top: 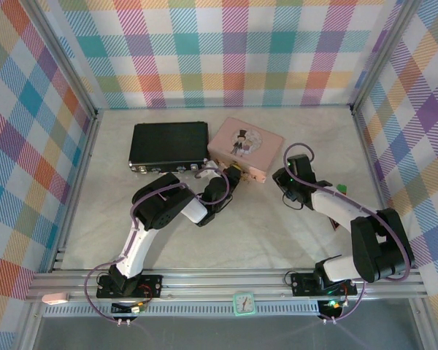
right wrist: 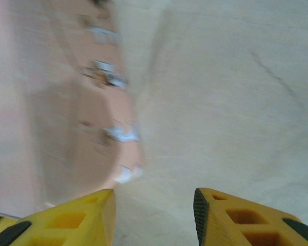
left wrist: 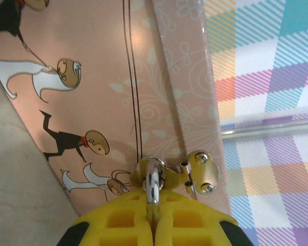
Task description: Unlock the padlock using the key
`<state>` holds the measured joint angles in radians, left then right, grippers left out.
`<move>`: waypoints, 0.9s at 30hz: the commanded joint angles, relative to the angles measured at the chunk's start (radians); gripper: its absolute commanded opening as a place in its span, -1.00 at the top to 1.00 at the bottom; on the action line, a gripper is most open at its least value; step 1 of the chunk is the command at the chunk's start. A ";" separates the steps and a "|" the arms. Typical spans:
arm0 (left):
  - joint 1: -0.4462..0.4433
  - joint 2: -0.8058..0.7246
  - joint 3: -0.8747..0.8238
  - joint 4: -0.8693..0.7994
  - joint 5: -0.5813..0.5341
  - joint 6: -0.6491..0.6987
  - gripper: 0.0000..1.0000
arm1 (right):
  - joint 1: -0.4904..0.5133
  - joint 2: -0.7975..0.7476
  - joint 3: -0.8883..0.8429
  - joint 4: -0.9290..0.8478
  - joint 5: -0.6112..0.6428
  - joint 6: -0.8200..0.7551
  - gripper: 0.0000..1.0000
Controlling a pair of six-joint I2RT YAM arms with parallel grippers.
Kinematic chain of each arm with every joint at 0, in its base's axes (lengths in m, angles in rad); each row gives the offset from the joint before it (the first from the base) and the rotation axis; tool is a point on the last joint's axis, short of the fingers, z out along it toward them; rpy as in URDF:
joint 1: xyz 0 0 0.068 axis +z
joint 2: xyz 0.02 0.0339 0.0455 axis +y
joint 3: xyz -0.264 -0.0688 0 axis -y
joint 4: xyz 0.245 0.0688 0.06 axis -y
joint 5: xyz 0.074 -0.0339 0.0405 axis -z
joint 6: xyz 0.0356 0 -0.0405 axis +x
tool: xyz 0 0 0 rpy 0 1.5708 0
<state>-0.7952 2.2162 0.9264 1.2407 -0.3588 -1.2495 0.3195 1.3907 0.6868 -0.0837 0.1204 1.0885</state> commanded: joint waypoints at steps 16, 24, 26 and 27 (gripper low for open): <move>0.004 0.006 -0.003 0.106 0.020 -0.005 1.00 | -0.068 0.212 0.311 0.010 -0.216 -0.348 -0.69; 0.004 0.019 -0.006 0.096 0.003 -0.005 0.73 | -0.092 0.371 0.411 0.018 -0.285 -0.343 -0.72; 0.006 0.023 -0.002 0.089 0.002 -0.008 0.71 | -0.092 0.390 0.418 0.021 -0.297 -0.336 -0.72; 0.006 0.026 0.001 0.086 0.002 -0.012 0.70 | -0.092 0.398 0.420 0.018 -0.298 -0.333 -0.72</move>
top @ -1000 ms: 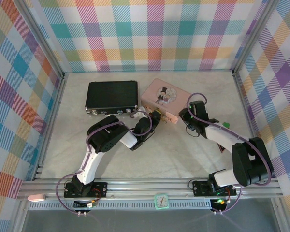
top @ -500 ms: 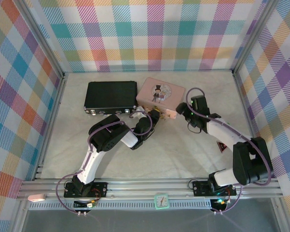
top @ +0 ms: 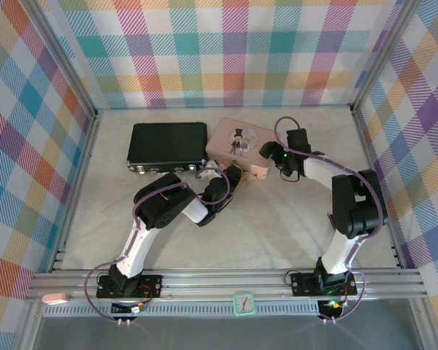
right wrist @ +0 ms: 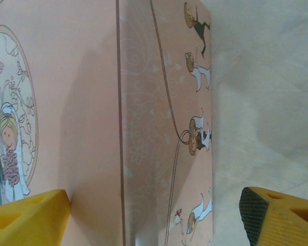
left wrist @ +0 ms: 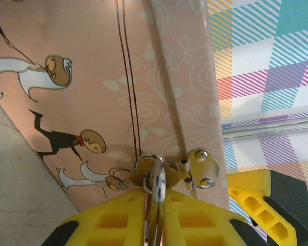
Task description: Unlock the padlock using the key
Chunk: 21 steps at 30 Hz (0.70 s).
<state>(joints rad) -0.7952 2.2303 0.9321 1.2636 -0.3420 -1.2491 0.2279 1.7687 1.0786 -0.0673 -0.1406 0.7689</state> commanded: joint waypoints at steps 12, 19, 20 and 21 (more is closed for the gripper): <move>0.011 -0.005 -0.029 0.028 -0.016 -0.023 1.00 | -0.007 0.082 0.083 -0.076 0.017 0.013 -0.63; 0.022 -0.020 -0.068 0.046 -0.058 -0.032 1.00 | -0.025 0.038 -0.010 -0.074 0.091 0.076 -0.28; 0.026 -0.020 -0.070 0.052 -0.069 -0.033 1.00 | -0.032 0.020 -0.043 -0.060 0.096 0.091 -0.25; 0.029 -0.016 -0.070 0.058 -0.083 -0.038 1.00 | -0.040 -0.001 -0.074 -0.045 0.095 0.105 -0.23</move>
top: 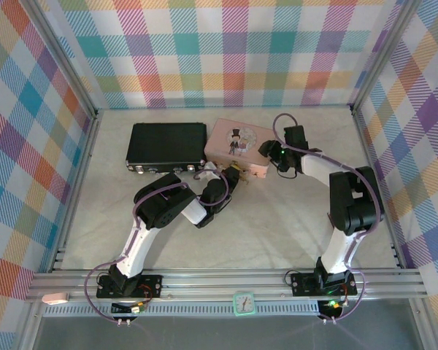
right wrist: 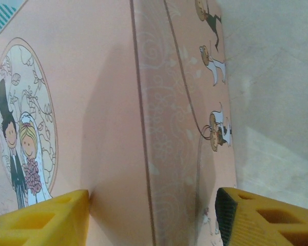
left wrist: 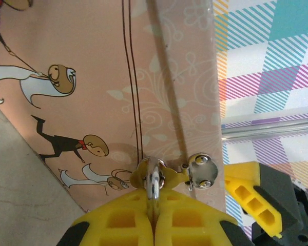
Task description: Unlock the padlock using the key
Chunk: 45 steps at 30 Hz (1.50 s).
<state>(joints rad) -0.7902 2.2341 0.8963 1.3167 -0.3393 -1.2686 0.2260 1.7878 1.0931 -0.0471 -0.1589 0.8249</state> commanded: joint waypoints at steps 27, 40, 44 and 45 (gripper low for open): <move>0.006 0.043 0.178 -0.076 0.421 0.048 1.00 | -0.048 -0.426 -0.289 -0.255 0.198 -0.051 -0.13; 0.056 -0.006 0.078 -0.161 0.540 0.116 0.84 | -0.094 -0.487 -0.226 -0.314 0.223 -0.198 -0.64; 0.056 -0.025 0.061 -0.166 0.512 0.120 0.38 | -0.117 -0.433 -0.197 -0.264 0.208 -0.215 -0.65; 0.056 -0.030 0.057 -0.172 0.504 0.124 0.33 | -0.118 -0.424 -0.197 -0.249 0.201 -0.213 -0.65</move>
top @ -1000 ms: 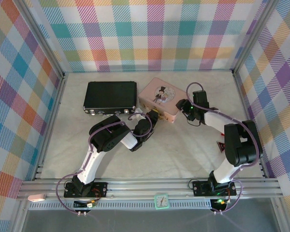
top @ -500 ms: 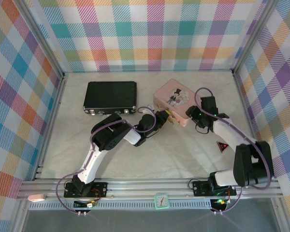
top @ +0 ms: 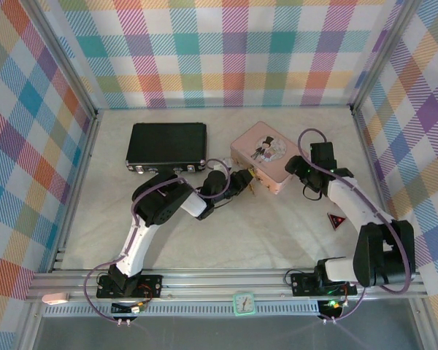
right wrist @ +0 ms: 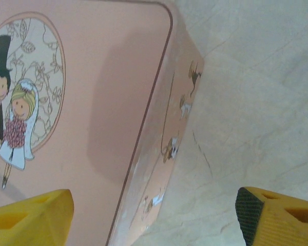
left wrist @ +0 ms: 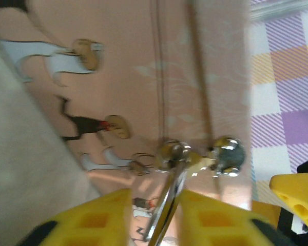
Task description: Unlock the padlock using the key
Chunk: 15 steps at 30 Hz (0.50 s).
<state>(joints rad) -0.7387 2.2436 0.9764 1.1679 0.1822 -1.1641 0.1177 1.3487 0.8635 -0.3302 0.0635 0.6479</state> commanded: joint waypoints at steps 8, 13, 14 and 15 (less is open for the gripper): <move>0.008 -0.029 -0.041 -0.031 -0.033 0.015 0.42 | -0.012 0.103 0.059 0.110 -0.094 -0.033 -0.64; 0.007 -0.032 -0.048 -0.031 -0.031 0.017 0.74 | -0.012 0.121 0.061 0.132 -0.117 -0.028 -0.62; 0.007 -0.037 -0.055 -0.032 -0.032 0.017 0.74 | -0.012 0.124 0.062 0.132 -0.119 -0.027 -0.62; 0.007 -0.043 -0.063 -0.032 -0.034 0.018 0.75 | -0.012 0.128 0.062 0.134 -0.118 -0.027 -0.62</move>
<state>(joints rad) -0.7372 2.2307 0.9440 1.1572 0.1635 -1.1584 0.1104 1.4586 0.8944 -0.2249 -0.0288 0.6308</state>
